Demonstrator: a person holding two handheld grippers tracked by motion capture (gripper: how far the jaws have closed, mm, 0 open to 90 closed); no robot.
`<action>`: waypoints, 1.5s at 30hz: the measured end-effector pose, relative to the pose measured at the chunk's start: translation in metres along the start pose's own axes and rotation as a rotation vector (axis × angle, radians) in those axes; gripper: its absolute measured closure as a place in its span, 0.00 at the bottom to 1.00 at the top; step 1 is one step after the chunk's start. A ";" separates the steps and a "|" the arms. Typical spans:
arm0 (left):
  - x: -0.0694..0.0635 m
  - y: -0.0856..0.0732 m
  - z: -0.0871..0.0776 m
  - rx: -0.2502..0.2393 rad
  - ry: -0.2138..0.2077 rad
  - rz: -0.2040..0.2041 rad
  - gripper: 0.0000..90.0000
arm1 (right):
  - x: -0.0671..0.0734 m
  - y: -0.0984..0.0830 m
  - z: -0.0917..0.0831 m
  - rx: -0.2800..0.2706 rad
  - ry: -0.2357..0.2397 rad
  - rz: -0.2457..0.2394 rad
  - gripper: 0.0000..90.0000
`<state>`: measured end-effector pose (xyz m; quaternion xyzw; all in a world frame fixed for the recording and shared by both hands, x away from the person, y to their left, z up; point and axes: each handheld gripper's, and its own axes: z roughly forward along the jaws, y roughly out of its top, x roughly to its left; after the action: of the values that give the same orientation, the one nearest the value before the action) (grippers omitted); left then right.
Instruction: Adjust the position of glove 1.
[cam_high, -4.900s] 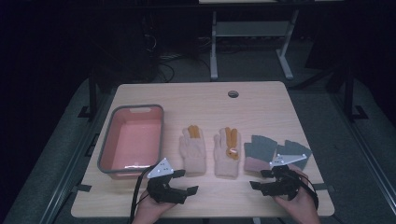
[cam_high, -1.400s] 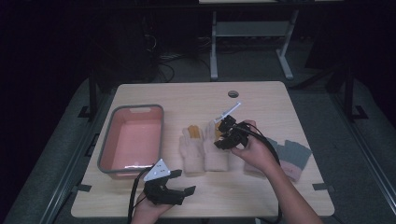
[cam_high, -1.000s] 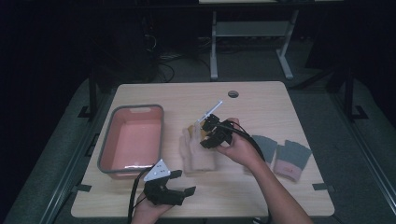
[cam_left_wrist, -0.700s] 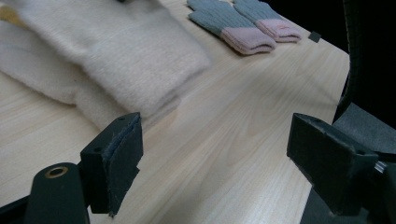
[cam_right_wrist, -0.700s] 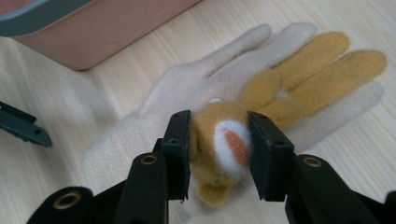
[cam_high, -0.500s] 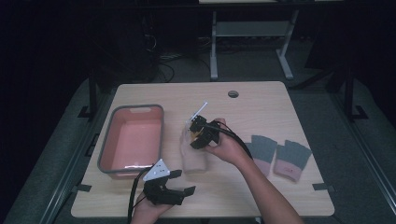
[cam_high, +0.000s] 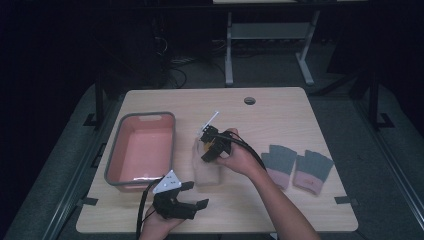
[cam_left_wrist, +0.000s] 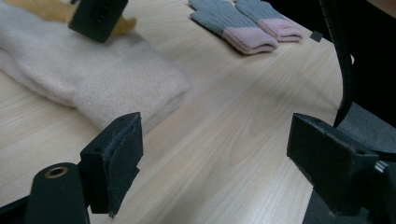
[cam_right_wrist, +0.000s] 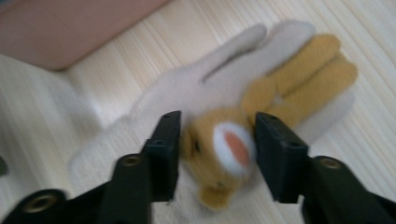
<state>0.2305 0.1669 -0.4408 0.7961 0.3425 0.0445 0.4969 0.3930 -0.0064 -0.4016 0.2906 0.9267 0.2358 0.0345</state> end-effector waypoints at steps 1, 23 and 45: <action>0.000 0.000 0.000 0.000 -0.003 0.001 0.20 | 0.001 0.002 0.000 -0.007 -0.003 -0.007 0.53; -0.002 0.000 0.001 0.002 -0.009 0.011 0.21 | 0.023 0.023 0.041 0.078 -0.110 -0.108 0.44; -0.003 0.003 0.009 0.003 -0.034 -0.016 0.21 | -0.001 -0.014 0.019 0.110 -0.153 -0.074 0.45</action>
<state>0.2338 0.1577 -0.4417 0.7946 0.3404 0.0262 0.5020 0.3901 -0.0096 -0.4247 0.2750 0.9429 0.1605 0.0979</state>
